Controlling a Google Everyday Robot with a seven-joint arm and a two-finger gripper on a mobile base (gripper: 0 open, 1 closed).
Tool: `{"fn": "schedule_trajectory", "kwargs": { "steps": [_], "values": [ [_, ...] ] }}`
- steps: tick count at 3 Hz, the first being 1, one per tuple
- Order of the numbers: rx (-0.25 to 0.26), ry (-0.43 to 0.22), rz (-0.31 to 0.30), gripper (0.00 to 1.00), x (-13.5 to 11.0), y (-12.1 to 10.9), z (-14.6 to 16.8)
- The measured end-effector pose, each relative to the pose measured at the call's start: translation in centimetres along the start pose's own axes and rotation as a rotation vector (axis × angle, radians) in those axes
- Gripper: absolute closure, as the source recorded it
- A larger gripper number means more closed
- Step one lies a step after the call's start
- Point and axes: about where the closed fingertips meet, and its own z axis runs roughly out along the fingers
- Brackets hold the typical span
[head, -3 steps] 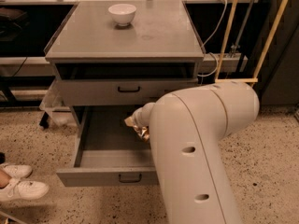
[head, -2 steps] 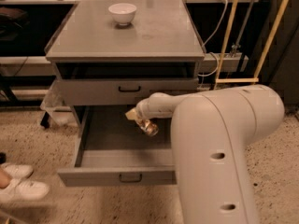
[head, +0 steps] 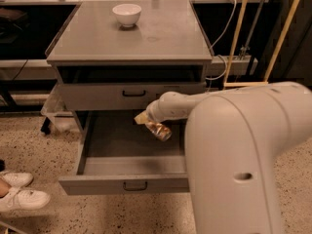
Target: Pick orange can from middle drawer and place on counter
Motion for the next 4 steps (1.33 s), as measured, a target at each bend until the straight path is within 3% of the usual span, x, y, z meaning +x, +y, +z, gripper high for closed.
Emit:
{"fn": "schedule_trajectory", "kwargs": {
  "steps": [1, 2, 3, 4],
  "values": [
    [-0.002, -0.01, -0.021, 1.0, -2.4, 0.2, -3.3],
    [-0.039, 0.04, -0.054, 1.0, -1.3, 1.9, -2.5],
    [-0.019, 0.101, -0.071, 1.0, -1.1, 2.9, -5.2],
    [0.063, 0.12, -0.082, 1.0, -3.4, 2.9, -10.7]
  ]
}}
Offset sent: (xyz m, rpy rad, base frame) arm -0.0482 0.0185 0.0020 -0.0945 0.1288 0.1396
